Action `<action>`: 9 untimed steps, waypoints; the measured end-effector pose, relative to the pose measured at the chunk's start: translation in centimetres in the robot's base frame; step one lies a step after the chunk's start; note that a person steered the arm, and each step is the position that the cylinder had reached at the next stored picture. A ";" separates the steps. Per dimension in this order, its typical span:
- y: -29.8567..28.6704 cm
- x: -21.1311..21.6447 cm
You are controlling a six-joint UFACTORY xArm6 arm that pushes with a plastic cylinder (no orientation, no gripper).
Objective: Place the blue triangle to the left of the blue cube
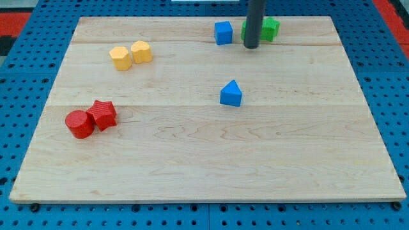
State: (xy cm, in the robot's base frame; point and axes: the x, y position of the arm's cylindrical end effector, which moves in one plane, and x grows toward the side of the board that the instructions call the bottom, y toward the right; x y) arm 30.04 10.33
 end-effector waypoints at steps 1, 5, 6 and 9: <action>2.1 3.9; -3.0 13.4; -9.1 11.8; -16.1 14.2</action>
State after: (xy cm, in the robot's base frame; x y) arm 44.26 -5.81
